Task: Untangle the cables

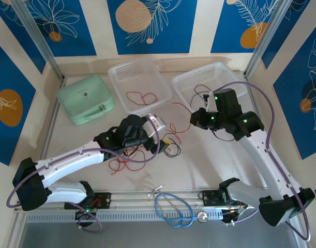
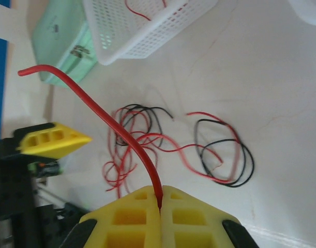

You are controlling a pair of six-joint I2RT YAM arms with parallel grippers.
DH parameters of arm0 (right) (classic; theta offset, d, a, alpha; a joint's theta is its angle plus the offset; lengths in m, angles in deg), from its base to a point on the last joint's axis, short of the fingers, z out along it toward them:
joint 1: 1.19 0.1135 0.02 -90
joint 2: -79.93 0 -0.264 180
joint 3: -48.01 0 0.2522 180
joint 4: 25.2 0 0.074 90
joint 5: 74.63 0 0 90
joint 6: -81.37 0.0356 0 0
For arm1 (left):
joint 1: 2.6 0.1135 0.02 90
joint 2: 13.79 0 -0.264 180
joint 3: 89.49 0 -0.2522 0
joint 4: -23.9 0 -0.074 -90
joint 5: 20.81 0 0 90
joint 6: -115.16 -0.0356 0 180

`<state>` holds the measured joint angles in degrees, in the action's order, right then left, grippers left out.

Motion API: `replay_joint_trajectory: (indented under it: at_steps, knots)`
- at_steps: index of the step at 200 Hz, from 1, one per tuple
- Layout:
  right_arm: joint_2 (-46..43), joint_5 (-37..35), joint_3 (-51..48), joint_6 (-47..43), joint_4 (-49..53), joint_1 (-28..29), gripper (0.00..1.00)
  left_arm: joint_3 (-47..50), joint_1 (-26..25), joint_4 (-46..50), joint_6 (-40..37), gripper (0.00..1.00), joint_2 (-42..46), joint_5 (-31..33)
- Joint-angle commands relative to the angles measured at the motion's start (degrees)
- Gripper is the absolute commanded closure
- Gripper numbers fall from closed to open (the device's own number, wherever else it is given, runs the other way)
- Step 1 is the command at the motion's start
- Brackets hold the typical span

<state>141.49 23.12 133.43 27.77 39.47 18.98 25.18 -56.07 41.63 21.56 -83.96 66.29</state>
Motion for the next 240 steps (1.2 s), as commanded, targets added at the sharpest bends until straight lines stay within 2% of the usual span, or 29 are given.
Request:
replay_joint_trajectory:
  at_steps: [1,25,46,60,71,86,104,121,140,148,173,206,221,240]
  knots:
    - [-1.99,10.97,3.63,0.41,1.22,-3.06,1.00,2.91,-0.47,-8.18,-0.99,0.00,1.15,-0.06]
    - [-2.75,14.63,5.12,3.34,-0.25,-4.80,1.00,6.30,-0.76,-14.07,-0.10,0.00,-0.70,-2.99]
    - [-3.46,16.53,6.29,6.02,-1.67,-5.69,1.00,10.88,-1.82,-25.90,-1.51,0.00,-3.54,-6.26]
    - [-3.56,17.28,7.31,7.13,-2.00,-6.19,1.00,14.42,-2.74,-36.12,-2.86,0.00,-5.88,-4.01]
    - [-3.73,17.78,8.13,7.73,-2.12,-6.34,1.00,15.17,-2.84,-40.59,-3.25,0.00,-7.89,-1.32]
    - [-3.77,18.32,8.92,8.43,-2.33,-6.43,1.00,14.13,-2.95,-42.94,-4.02,0.00,-10.10,0.58]
    - [-3.99,18.79,8.69,9.36,-3.26,-6.44,1.00,12.40,-3.17,-45.29,-4.30,0.00,-11.75,-0.65]
    - [-4.08,18.94,8.23,9.98,-4.08,-6.37,1.00,10.79,-3.88,-45.39,-4.64,0.00,-12.69,-1.93]
    - [-4.14,19.17,7.69,10.41,-4.83,-6.45,1.00,9.54,-5.24,-44.63,-6.32,0.00,-14.05,-0.24]
    - [-4.08,19.20,7.62,10.57,-5.13,-6.40,1.00,9.43,-6.02,-44.43,-7.40,0.00,-14.38,1.45]
    - [-4.07,18.51,7.70,10.53,-5.23,-6.69,1.00,10.27,-9.01,-45.25,-11.57,0.00,-14.63,13.15]
    - [-3.99,16.71,8.14,10.08,-4.99,-7.38,1.00,9.85,-12.14,-40.48,-15.82,0.00,-14.09,36.70]
    - [-3.83,16.60,7.90,10.17,-5.51,-7.57,1.00,12.15,-13.23,-39.34,-16.69,0.00,-12.09,39.33]
    - [-3.47,17.16,7.30,10.48,-6.50,-7.58,1.00,16.44,-15.10,-38.80,-15.84,0.00,-7.85,37.12]
